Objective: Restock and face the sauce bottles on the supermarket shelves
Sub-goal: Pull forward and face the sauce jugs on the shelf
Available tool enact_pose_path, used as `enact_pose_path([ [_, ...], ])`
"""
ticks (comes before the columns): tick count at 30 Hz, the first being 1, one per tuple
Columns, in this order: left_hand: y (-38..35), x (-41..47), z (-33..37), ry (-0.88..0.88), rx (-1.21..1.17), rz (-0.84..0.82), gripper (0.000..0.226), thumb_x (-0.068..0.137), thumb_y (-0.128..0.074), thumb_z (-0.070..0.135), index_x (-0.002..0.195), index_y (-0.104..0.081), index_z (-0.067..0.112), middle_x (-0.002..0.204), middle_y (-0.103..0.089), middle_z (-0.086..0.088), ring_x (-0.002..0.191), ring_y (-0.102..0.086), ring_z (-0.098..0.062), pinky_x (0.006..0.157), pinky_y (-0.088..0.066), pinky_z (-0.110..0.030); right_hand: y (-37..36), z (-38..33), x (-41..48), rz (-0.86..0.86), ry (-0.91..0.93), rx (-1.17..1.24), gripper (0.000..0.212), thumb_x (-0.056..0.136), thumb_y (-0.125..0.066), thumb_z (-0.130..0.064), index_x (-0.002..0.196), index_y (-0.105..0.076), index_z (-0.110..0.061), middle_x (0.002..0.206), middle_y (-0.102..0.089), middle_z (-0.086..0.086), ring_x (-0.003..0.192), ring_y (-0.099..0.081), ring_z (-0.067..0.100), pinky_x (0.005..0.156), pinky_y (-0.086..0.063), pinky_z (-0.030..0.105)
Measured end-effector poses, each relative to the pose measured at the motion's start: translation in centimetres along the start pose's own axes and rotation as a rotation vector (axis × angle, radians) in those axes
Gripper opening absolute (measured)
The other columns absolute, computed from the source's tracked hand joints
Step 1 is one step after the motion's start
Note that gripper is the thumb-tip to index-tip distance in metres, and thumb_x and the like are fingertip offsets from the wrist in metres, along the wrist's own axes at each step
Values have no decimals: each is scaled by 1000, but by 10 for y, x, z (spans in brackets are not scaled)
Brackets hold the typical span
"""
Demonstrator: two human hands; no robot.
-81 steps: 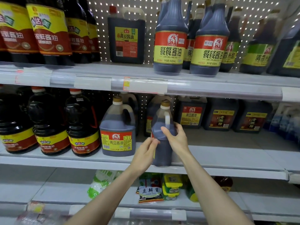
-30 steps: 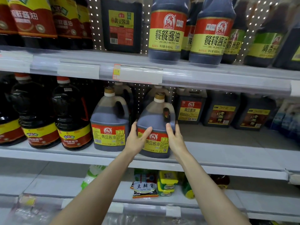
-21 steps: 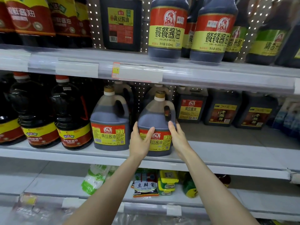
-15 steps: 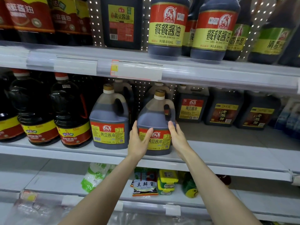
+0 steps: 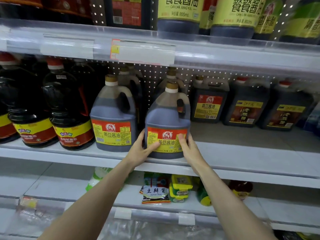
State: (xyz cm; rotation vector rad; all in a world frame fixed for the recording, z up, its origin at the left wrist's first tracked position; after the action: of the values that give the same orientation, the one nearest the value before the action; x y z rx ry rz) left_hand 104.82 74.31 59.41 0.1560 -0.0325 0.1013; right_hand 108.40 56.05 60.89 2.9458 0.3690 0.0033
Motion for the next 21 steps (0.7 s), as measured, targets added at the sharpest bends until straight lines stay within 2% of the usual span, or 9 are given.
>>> enact_pose_path([
  [3,0,2,-11,-24,-21,4,81,76,-67,39,147,-31,21,132,-58,5,123,-53,-9,109,-41,-37,1,15,-4,31,3,-82,54,95,-43,-48,145,-34,-31,132,-52,-9,120,-49,9,101,-40,26],
  [8,3,5,-19,-74,-49,-12,76,80,-67,31,148,-32,21,134,-57,4,123,-54,-8,109,-41,-36,1,16,-2,48,30,-135,52,96,-41,-47,145,-34,-30,125,-51,-13,115,-47,6,96,-38,23],
  [14,4,8,-25,-90,-10,4,81,79,-65,41,150,-27,30,141,-51,9,130,-47,-9,112,-36,-40,-1,17,-3,63,50,-173,50,97,-35,-49,146,-31,-36,124,-50,-14,117,-46,8,100,-36,26],
  [21,5,10,-26,-100,17,13,70,92,-59,28,151,-23,33,144,-48,9,133,-43,-10,113,-34,-40,-6,17,0,67,43,-209,57,97,-32,-52,150,-21,-36,142,-48,-6,130,-44,17,106,-34,32],
])
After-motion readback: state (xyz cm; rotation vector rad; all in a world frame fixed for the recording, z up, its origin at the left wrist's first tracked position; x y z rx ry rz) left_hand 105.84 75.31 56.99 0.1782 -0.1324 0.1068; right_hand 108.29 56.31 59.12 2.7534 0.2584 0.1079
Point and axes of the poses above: each hand's wrist, its own x-axis towards the middle knuckle, its own y-axis out of the back of the hand, z = x × y, the point moved 2 cm from there along x, towards the middle knuckle
